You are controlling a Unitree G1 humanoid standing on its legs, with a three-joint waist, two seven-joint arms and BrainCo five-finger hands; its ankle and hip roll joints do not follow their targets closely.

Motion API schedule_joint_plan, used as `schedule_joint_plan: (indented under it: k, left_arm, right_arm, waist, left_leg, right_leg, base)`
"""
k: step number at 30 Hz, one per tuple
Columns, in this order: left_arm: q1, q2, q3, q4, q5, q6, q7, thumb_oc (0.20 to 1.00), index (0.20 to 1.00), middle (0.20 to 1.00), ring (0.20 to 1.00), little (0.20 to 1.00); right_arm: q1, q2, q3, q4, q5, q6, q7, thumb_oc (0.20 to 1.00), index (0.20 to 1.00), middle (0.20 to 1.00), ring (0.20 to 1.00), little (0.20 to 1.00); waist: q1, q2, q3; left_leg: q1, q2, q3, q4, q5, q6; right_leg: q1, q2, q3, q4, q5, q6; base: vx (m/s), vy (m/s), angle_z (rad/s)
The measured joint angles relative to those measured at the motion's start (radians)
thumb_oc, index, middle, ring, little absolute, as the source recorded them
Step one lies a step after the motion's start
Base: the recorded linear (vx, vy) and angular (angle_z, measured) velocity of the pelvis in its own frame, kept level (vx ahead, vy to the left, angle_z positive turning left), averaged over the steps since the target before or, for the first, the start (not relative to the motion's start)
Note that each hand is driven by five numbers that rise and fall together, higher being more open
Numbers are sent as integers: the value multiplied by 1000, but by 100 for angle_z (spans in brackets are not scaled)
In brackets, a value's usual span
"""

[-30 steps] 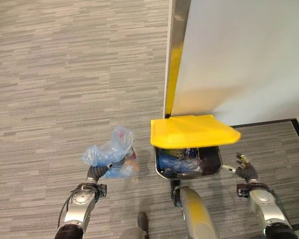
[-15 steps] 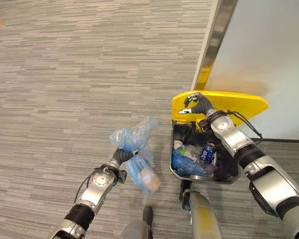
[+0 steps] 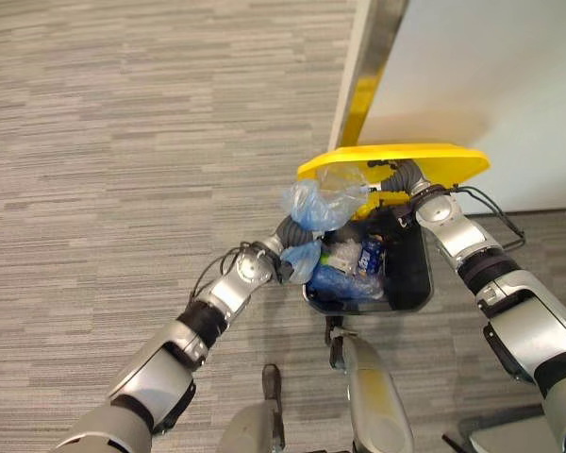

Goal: Gather garbage on tea table into small bin, then transfer packed bag to large trash can.

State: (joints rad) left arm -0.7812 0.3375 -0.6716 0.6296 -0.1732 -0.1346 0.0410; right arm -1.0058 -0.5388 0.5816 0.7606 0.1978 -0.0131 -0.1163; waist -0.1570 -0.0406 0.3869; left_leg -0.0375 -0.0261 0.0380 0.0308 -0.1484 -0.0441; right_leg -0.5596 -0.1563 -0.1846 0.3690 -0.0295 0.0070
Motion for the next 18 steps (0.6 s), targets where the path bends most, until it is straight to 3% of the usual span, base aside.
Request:
schedule_joint_plan:
  k: [4, 12, 17, 18]
  left_arm:
    - [-96, -40, -45, 94, 41, 4, 3, 200, 200, 200, 200, 200]
    - [-122, -142, -84, 279, 113, 19, 3, 200, 200, 200, 200, 200]
    - [-113, -146, -110, 388, 190, 43, 15, 213, 213, 213, 213, 213]
    - [-114, -143, -109, 401, 205, 44, 22, 495, 495, 495, 495, 495]
  right_arm:
    - [-57, -10, 48, -26, -1, -1, -10, 1000, 1000, 1000, 1000, 1000]
    - [-117, -6, 118, -23, -1, -1, -14, 1000, 1000, 1000, 1000, 1000]
    - [-123, -5, 118, -23, 0, -1, -20, 1000, 1000, 1000, 1000, 1000]
    - [-123, -5, 118, -23, 0, -2, -25, 1000, 1000, 1000, 1000, 1000]
  waist:
    - [-33, 5, 47]
    - [-42, 10, 57]
    - [-57, 21, 69]
    - [-57, 26, 73]
  left_leg:
    - [-3, -6, 30, -3, 0, 0]
    - [-13, -7, 58, -18, 1, 2]
    - [-13, -7, 59, -23, 4, 6]
    - [-14, -7, 60, -23, 4, 6]
  right_leg:
    - [-10, 10, 24, -19, 17, 1]
    - [-39, 29, 48, -29, 31, 5]
    - [-39, 31, 48, -36, 36, 5]
    - [-39, 32, 49, -38, 38, 7]
  base:
    - [-16, 0, -22]
    - [-5, 8, -11]
    - [0, 0, -1]
    - [2, -3, -4]
